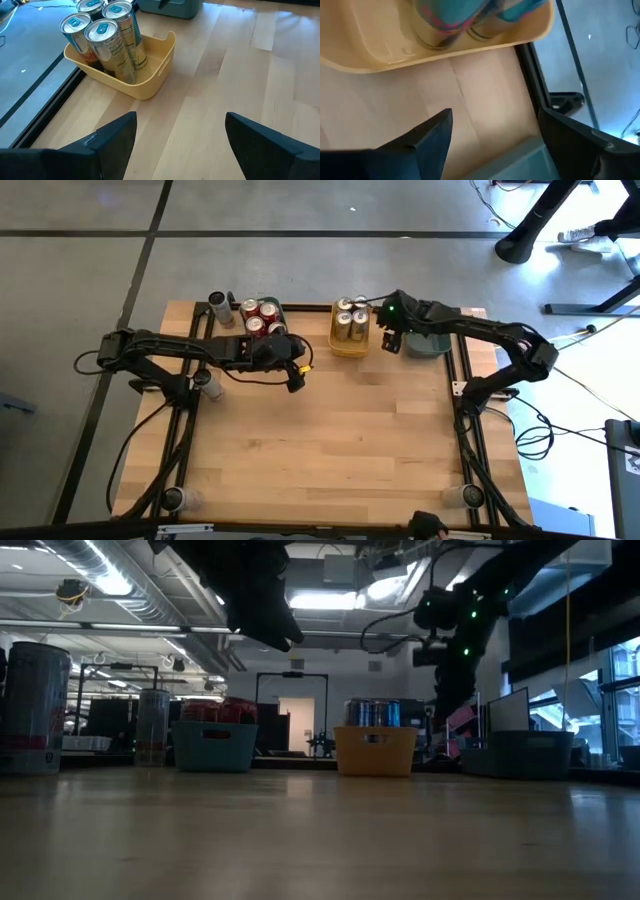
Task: Sort soda cans
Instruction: Adjust the yellow bin
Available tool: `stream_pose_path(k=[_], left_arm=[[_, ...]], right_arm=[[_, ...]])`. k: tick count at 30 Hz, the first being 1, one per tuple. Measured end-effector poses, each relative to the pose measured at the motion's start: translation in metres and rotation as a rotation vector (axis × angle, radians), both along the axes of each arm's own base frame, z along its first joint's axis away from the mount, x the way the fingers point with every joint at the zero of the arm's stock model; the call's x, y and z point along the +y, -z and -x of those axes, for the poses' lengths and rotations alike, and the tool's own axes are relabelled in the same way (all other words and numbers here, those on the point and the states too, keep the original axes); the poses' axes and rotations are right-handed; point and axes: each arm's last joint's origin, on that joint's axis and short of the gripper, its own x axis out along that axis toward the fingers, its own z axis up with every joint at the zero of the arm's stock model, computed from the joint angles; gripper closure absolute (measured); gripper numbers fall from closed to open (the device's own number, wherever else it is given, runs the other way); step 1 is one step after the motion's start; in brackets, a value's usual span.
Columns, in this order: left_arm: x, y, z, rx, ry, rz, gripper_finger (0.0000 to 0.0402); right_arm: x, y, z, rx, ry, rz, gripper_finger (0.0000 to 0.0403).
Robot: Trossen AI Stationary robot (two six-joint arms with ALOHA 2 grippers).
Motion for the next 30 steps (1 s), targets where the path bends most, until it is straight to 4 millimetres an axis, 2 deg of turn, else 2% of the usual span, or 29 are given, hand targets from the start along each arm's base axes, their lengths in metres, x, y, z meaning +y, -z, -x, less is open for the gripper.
stream_pose_path(k=[11,15,22,30], left_arm=[[0.000,0.000,0.000,0.002,0.004,-0.004,0.0108],[0.000,0.000,0.000,0.004,0.006,-0.007,0.0108],[0.000,0.001,0.000,0.011,0.007,-0.007,0.0108],[0.000,0.001,0.000,0.011,0.006,-0.007,0.0108]], right_arm=[[-0.018,0.042,-0.024,0.048,-0.050,0.018,0.0110],[-0.028,0.057,-0.023,0.052,-0.064,-0.026,0.0110],[-0.047,0.063,-0.021,-0.054,-0.095,-0.055,0.0110],[-0.052,0.071,-0.030,-0.146,-0.178,-0.079,0.0110]])
